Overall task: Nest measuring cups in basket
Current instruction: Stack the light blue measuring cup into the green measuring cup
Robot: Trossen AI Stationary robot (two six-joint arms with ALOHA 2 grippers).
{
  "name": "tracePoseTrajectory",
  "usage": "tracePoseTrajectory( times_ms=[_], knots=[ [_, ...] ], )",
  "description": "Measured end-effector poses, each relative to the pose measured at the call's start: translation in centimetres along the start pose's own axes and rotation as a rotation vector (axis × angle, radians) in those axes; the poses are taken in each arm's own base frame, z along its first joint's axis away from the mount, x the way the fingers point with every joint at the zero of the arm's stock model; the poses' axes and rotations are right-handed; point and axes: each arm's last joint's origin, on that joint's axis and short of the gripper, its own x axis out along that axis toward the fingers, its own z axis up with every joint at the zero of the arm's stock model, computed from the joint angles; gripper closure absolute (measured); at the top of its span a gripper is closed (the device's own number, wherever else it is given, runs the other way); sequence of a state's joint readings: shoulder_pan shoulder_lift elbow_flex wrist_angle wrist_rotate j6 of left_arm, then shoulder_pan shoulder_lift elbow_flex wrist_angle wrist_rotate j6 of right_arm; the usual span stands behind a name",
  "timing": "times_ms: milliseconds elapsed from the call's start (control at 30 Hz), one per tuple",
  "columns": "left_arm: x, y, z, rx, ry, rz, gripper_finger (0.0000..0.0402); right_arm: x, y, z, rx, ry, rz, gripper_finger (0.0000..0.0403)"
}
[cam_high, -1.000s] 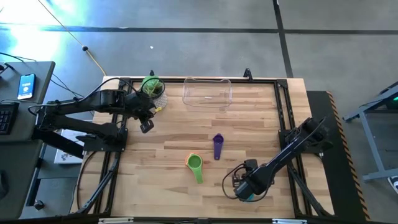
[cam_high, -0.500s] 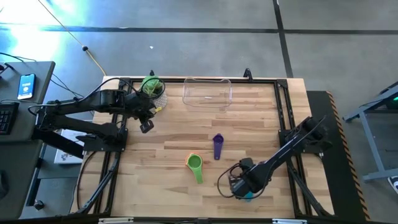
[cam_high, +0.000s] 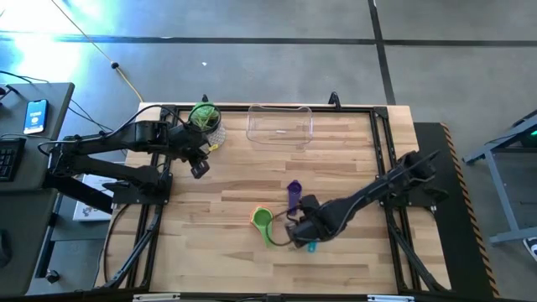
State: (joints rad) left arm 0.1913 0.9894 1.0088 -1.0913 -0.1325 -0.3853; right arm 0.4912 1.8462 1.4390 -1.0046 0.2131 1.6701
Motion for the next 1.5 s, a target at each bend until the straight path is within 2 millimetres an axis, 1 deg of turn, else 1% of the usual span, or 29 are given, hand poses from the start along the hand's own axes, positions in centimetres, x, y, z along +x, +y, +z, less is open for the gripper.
tracePoseTrajectory(
  times_ms=[167,467,567,700,867,967,1067,1300,1500],
  knots=[
    [0.0,0.0,0.0,-0.033,0.000,0.000,0.0357,-1.0,1.2,2.4,-0.059,-0.074,0.052,0.0402],
    [0.0,0.0,0.0,-0.033,0.000,0.000,0.0357,-4.2,3.4,6.5,-0.136,-0.231,0.162,0.0403],
    [0.0,0.0,0.0,-0.033,-0.001,0.000,0.0357,-5.0,3.9,7.6,-0.155,-0.272,0.193,0.0403],
    [0.0,0.0,0.0,-0.033,0.000,0.000,0.0357,-6.1,5.0,8.9,-0.178,-0.327,0.281,0.0403],
    [0.0,0.0,0.0,-0.032,-0.001,0.000,0.0357,-6.9,6.4,9.6,-0.207,-0.368,0.425,0.0403],
    [0.0,0.0,0.0,-0.032,0.000,0.000,0.0357,-6.4,6.9,9.4,-0.212,-0.355,0.450,0.0403],
    [0.0,0.0,0.0,-0.032,-0.001,0.000,0.0357,-5.4,7.3,9.1,-0.226,-0.305,0.453,0.0403],
    [0.0,0.0,0.0,-0.032,0.000,0.000,0.0357,-2.3,8.6,7.5,-0.280,-0.193,0.451,0.0403],
    [0.0,0.0,0.0,-0.031,-0.001,0.000,0.0357,0.1,9.1,6.7,-0.311,-0.130,0.419,0.0403]
  ],
)
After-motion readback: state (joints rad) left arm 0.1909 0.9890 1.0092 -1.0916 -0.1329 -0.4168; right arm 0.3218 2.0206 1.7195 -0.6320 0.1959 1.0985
